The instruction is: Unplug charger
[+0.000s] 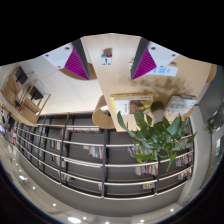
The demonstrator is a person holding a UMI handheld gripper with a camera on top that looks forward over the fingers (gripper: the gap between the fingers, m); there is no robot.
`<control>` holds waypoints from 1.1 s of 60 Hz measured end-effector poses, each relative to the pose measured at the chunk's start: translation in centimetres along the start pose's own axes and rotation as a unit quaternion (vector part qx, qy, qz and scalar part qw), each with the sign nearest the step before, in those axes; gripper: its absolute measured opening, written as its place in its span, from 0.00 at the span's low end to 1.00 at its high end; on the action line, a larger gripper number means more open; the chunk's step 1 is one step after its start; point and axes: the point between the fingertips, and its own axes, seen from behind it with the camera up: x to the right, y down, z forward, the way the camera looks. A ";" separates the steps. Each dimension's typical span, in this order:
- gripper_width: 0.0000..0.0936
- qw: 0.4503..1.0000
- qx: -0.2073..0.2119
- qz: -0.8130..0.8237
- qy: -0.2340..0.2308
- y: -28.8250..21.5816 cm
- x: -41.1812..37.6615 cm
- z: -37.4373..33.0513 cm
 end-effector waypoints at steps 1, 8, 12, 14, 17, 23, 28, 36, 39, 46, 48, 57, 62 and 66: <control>0.87 1.000 0.008 0.002 0.000 -0.6 -0.3 -1.0; 0.86 0.999 0.045 0.011 -0.011 -2.8 -3.0 -7.9; 0.86 0.998 0.052 0.014 -0.021 -2.5 -4.9 -11.7; 0.86 0.998 0.055 0.016 -0.025 -1.6 -6.0 -13.5; 0.86 0.998 0.052 0.017 -0.031 -0.8 -7.2 -16.1; 0.86 0.998 0.045 0.019 -0.042 3.0 -10.2 -20.2; 0.86 0.998 0.026 0.018 -0.052 4.6 -11.8 -23.2; 0.86 0.998 -0.001 0.010 -0.066 9.4 -14.8 -26.7; 0.87 0.997 -0.008 0.009 -0.073 10.6 -15.5 -27.5; 0.87 0.996 -0.020 0.012 -0.087 12.6 -16.6 -29.4; 0.87 0.996 -0.021 0.007 -0.088 12.8 -16.5 -29.6; 0.87 0.996 -0.017 -0.010 -0.091 13.7 -16.7 -31.8; 0.87 0.996 -0.015 -0.009 -0.091 14.1 -16.5 -32.5; 0.86 0.996 -0.018 -0.007 -0.091 14.1 -16.3 -32.5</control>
